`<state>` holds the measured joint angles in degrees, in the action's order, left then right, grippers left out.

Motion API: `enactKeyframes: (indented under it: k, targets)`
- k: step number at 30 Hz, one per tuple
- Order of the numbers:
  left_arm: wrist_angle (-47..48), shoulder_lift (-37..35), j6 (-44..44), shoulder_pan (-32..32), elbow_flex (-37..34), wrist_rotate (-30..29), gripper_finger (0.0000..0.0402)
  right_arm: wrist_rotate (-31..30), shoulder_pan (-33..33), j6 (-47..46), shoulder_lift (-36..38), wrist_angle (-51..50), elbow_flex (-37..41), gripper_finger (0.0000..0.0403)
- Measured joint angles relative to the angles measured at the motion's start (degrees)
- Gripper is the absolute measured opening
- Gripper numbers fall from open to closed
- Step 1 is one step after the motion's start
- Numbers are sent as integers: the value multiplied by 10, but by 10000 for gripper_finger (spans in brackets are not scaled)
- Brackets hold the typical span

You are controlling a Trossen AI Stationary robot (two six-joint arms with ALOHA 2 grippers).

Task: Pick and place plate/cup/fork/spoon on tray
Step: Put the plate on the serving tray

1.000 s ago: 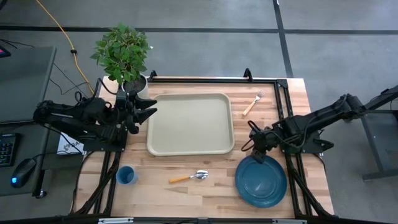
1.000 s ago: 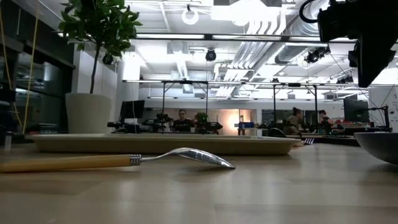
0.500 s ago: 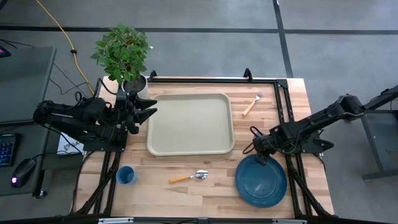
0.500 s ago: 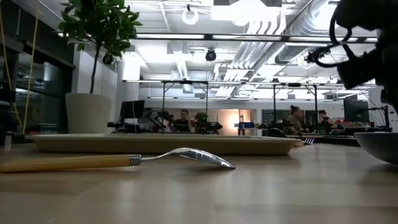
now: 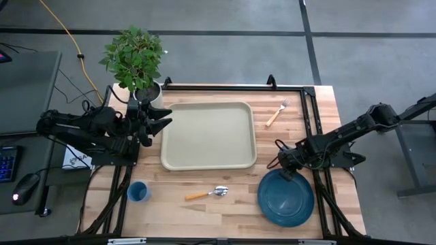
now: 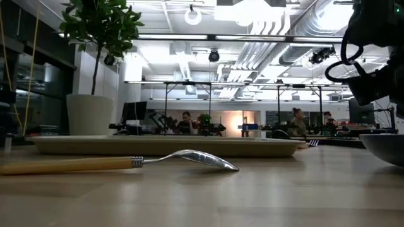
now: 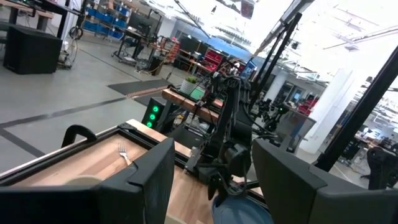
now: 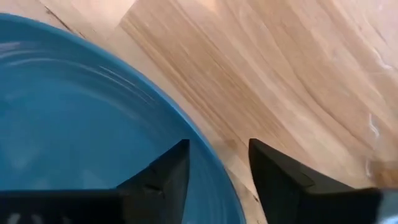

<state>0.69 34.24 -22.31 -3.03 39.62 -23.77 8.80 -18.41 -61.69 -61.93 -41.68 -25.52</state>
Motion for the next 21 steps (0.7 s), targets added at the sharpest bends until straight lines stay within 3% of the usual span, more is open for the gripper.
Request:
enactKeyframes:
  k: [7,12,21]
  targets:
    - [0,0,0,0,0,0,196,27,-1,4,2,17,0,13]
    - [0,0,0,0,0,0,196,53,0,4,19,12,-10,5]
    - [0,0,0,0,0,0,196,88,0,61,82,71,-124,1]
